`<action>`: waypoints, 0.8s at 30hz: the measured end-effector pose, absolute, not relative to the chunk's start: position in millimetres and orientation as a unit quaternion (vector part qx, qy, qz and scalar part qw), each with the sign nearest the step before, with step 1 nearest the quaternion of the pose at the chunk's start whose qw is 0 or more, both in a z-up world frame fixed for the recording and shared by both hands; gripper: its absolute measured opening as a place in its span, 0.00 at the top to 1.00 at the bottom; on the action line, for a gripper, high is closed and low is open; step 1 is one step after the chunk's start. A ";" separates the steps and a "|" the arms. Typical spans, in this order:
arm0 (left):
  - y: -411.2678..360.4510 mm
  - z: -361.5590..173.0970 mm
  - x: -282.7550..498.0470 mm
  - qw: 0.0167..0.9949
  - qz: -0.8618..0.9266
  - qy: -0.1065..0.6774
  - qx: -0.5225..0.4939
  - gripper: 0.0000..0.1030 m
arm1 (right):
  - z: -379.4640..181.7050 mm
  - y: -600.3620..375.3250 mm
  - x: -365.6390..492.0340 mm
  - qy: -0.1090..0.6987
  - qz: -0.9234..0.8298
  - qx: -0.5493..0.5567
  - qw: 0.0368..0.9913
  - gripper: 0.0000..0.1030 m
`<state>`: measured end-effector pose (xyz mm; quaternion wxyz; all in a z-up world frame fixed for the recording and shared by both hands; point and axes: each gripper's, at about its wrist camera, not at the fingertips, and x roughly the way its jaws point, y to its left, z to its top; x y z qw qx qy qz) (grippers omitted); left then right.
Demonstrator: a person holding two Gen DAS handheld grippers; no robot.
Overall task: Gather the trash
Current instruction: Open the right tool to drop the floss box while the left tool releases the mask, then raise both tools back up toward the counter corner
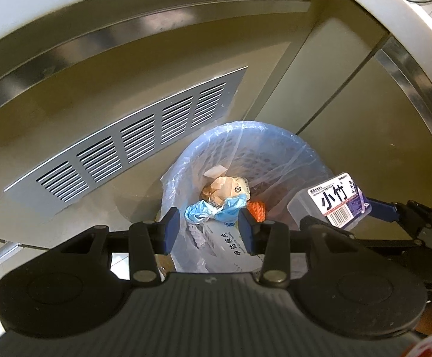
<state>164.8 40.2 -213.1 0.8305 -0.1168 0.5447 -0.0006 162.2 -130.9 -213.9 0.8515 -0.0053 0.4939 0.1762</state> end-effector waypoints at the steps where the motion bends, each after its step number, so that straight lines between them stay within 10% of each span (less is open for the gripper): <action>1: 40.8 -213.3 164.4 0.830 0.001 0.545 -0.117 0.63 | -215.0 -131.1 162.8 0.493 0.180 0.000 0.851 0.17; 24: 46.3 -204.9 150.3 0.836 0.000 0.536 -0.113 0.63 | -206.0 -131.6 155.5 0.478 0.163 0.003 0.863 0.15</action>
